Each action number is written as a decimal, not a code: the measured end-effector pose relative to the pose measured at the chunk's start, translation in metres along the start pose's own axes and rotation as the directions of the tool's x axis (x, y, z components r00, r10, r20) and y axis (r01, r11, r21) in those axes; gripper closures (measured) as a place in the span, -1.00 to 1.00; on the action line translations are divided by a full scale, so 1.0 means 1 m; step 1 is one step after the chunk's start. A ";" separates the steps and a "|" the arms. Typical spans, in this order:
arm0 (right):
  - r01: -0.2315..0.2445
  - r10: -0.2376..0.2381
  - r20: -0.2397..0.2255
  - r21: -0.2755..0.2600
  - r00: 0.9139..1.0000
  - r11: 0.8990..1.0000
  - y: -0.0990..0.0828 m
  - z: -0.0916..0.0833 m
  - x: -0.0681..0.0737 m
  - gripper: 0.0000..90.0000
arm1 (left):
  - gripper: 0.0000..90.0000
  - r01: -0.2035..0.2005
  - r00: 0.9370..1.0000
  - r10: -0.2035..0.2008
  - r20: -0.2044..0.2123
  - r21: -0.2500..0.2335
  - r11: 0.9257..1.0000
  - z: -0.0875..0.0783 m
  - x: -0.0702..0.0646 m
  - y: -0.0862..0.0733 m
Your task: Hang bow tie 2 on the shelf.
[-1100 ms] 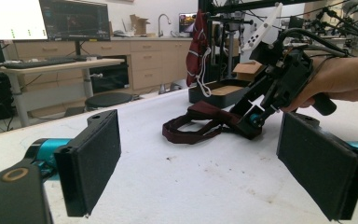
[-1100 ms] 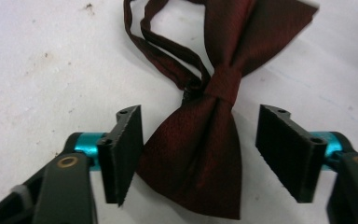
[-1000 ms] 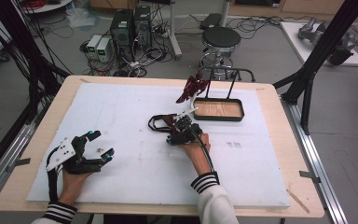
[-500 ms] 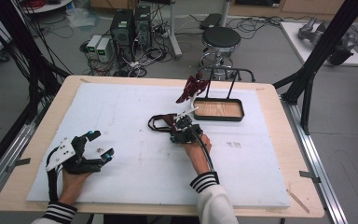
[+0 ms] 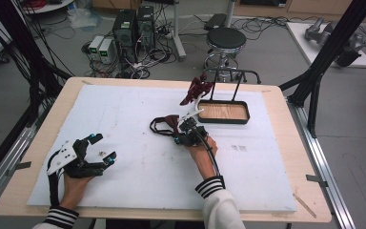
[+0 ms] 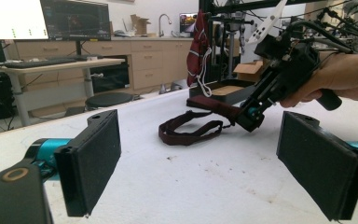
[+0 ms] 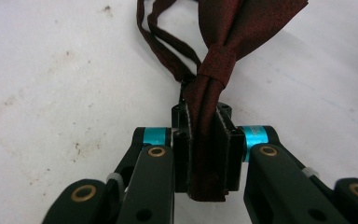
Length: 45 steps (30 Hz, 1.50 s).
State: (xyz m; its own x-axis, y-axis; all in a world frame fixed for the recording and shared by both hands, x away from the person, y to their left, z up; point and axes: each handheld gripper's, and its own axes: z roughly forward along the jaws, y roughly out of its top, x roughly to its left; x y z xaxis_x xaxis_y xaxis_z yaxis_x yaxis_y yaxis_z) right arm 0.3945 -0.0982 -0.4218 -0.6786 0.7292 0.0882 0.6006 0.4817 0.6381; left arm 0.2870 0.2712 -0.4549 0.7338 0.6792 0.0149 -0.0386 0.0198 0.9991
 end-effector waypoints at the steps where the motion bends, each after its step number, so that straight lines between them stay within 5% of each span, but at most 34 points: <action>1: 0.002 -0.002 -0.003 -0.008 1.000 1.000 0.000 -0.002 0.000 0.77 | -0.69 0.000 1.000 0.000 0.000 0.001 1.000 0.000 0.000 0.000; 15: 0.053 -0.053 0.003 -0.133 0.999 0.990 0.001 -0.029 0.001 0.77 | -0.69 -0.002 1.000 0.002 0.000 0.000 1.000 0.000 0.000 0.000; 28: 0.109 -0.107 0.019 -0.254 0.994 0.961 -0.003 -0.052 0.000 0.77 | -0.69 -0.003 1.000 0.003 -0.001 0.001 1.000 0.000 -0.001 0.000; 45: 0.114 -0.095 0.070 -0.367 0.993 0.923 -0.016 -0.089 -0.016 0.77 | -0.68 -0.005 1.000 0.005 -0.001 0.002 1.000 0.000 -0.001 0.000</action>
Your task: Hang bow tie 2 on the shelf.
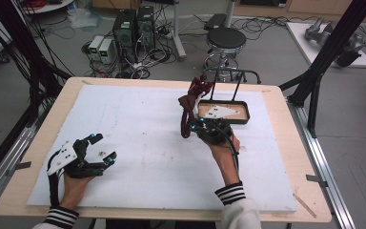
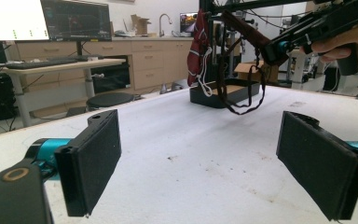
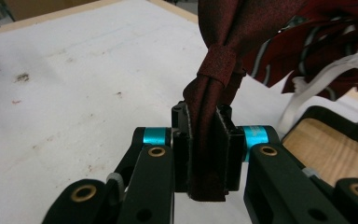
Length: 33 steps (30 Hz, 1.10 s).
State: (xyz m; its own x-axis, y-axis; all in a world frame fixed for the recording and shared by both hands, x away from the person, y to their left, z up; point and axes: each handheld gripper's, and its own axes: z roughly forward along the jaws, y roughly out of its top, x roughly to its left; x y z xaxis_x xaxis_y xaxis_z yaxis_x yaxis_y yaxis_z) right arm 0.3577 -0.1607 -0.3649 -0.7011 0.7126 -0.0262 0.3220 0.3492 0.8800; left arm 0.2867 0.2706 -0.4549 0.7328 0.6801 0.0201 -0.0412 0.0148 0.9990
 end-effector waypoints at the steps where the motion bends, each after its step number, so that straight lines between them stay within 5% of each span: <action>1: -0.006 0.006 0.004 -0.005 1.000 1.000 0.000 -0.002 -0.001 0.77 | -0.68 -0.001 1.000 0.001 0.000 0.000 1.000 0.000 0.000 0.000; 18: -0.029 0.039 0.089 -0.113 0.995 0.993 0.008 -0.036 -0.026 0.77 | -0.68 -0.001 1.000 0.001 0.001 0.000 1.000 0.000 0.000 0.000; 33: -0.043 0.063 0.139 -0.144 0.988 0.989 0.024 -0.043 -0.047 0.77 | -0.68 0.000 1.000 0.000 0.001 0.000 1.000 0.000 0.000 0.000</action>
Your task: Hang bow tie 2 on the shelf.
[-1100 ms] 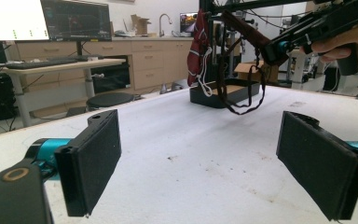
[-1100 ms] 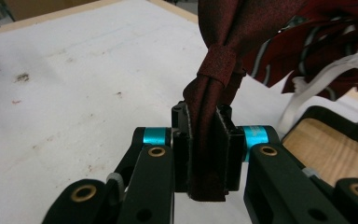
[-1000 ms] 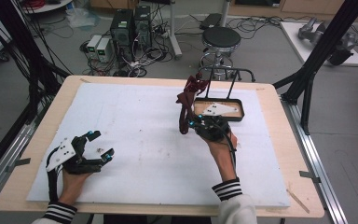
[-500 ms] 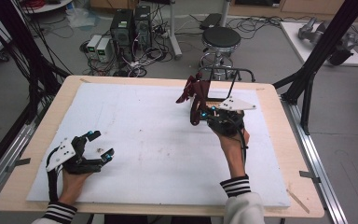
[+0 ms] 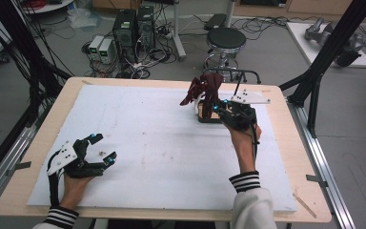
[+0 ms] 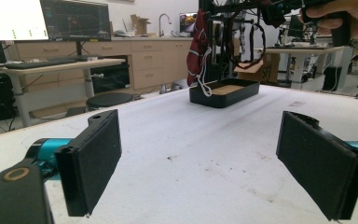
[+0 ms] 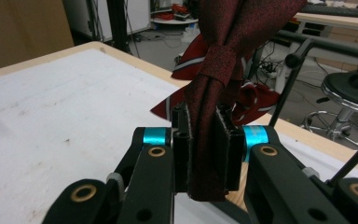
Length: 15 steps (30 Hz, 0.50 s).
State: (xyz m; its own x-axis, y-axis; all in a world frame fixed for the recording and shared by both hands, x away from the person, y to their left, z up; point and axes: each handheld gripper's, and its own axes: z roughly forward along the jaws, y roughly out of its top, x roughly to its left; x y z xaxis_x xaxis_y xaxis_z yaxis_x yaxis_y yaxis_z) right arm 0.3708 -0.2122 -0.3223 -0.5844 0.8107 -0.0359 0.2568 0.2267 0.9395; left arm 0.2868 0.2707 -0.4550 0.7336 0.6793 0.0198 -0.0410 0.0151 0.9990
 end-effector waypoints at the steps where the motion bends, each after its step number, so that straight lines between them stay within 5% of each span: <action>1: 0.008 -0.008 0.004 -0.004 1.000 1.000 0.002 0.001 -0.002 0.77 | -0.68 0.000 1.000 0.000 0.000 0.000 1.000 0.000 0.000 0.000; 15: -0.005 0.006 0.040 -0.012 0.999 1.000 0.012 0.009 -0.017 0.77 | -0.68 0.001 1.000 -0.001 0.001 -0.002 1.000 0.000 0.000 0.000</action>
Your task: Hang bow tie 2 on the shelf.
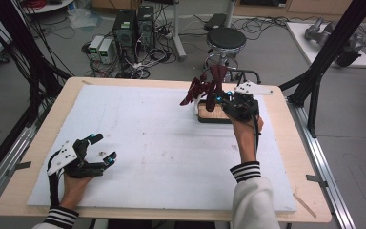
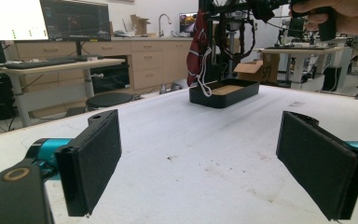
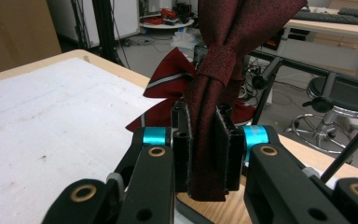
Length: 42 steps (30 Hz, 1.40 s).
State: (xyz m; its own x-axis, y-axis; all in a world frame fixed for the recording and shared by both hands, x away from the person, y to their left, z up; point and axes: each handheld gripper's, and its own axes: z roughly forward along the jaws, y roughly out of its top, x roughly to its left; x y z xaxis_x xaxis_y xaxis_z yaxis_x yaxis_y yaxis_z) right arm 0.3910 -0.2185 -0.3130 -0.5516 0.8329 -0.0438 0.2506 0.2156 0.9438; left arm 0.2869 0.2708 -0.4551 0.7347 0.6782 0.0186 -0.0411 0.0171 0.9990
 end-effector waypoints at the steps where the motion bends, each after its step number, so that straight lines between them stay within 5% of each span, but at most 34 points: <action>1: 0.005 -0.005 0.001 -0.001 1.000 1.000 0.001 0.001 -0.001 0.77 | -0.68 0.000 1.000 0.000 0.000 0.000 1.000 0.000 0.000 0.000; 25: -0.029 0.030 0.068 -0.011 0.997 1.000 0.008 0.017 -0.020 0.77 | -0.68 0.000 1.000 0.000 0.000 0.000 1.000 0.000 0.000 0.000; 42: -0.104 0.096 0.104 0.075 0.990 0.992 -0.007 0.034 -0.036 0.76 | -0.68 0.001 1.000 -0.001 0.001 0.000 1.000 0.000 0.000 0.000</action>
State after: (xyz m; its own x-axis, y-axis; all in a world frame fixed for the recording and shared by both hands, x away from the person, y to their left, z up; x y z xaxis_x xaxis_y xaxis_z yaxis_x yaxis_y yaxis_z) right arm 0.4366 -0.2329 -0.3289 -0.4395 0.8981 0.0133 0.3656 0.1653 0.9160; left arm 0.2869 0.2706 -0.4551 0.7352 0.6776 0.0181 -0.0408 0.0176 0.9990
